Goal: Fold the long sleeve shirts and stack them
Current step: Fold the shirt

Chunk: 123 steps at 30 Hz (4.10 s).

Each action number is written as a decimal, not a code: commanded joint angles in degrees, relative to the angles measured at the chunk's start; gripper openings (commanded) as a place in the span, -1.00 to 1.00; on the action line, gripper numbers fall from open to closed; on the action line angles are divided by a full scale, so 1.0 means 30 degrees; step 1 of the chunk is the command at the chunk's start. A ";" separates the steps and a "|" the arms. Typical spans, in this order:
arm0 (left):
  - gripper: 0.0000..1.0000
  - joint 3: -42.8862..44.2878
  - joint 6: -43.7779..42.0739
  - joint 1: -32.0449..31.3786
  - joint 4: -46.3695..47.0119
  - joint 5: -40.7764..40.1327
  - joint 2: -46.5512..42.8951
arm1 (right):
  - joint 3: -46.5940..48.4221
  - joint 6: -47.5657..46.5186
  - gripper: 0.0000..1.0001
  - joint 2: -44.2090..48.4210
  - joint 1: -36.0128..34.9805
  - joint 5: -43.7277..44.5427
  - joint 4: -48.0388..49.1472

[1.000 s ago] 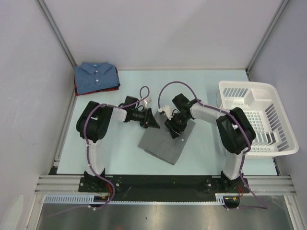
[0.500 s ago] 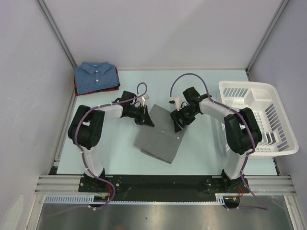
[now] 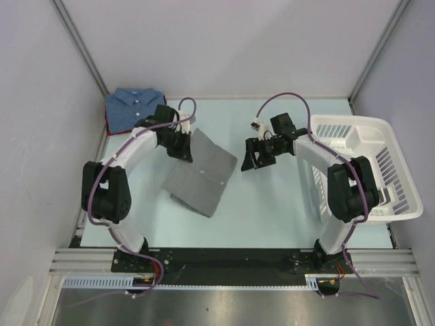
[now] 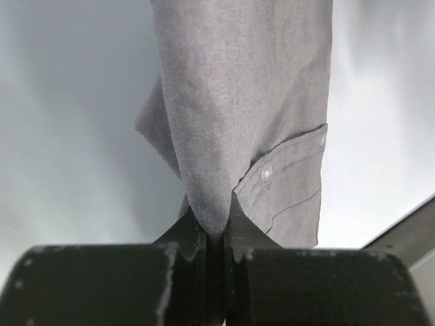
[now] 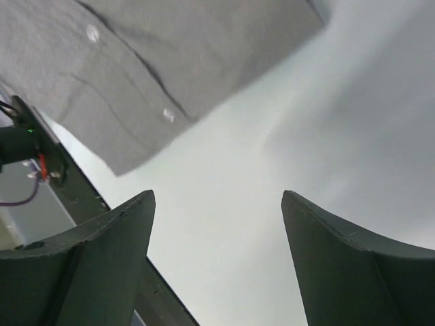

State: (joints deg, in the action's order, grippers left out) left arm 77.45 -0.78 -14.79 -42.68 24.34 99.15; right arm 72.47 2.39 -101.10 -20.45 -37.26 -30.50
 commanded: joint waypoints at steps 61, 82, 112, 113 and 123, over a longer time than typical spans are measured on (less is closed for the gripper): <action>0.44 -0.4778 0.1252 0.0857 0.4555 0.1847 -0.0738 | -0.5700 1.0285 -1.00 -0.3329 0.0627 -0.1820 1.0319; 0.88 -0.9149 -0.0640 0.0734 0.5817 0.5163 -0.9086 | 1.9287 -0.6858 -0.45 -1.5459 -0.1386 0.1898 -0.5684; 0.32 -0.7795 -0.5871 0.0714 0.1181 1.0375 -0.0550 | 0.4438 -0.3019 0.96 -0.2218 0.3974 -0.0765 -0.5064; 0.35 -0.8379 -0.4472 0.0449 0.1623 1.0200 -0.1025 | 0.4496 -0.3662 0.95 -0.2305 0.4032 -0.0765 -0.5589; 0.24 -0.5459 -0.6563 0.4870 0.0428 0.4168 -0.2085 | 0.3531 -0.4838 0.50 -0.1750 0.3009 -0.0679 -0.5126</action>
State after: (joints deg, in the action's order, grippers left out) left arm 55.75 -15.81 -3.40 -40.45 43.29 92.88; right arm 84.42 -9.58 -109.27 -9.56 -38.74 -46.70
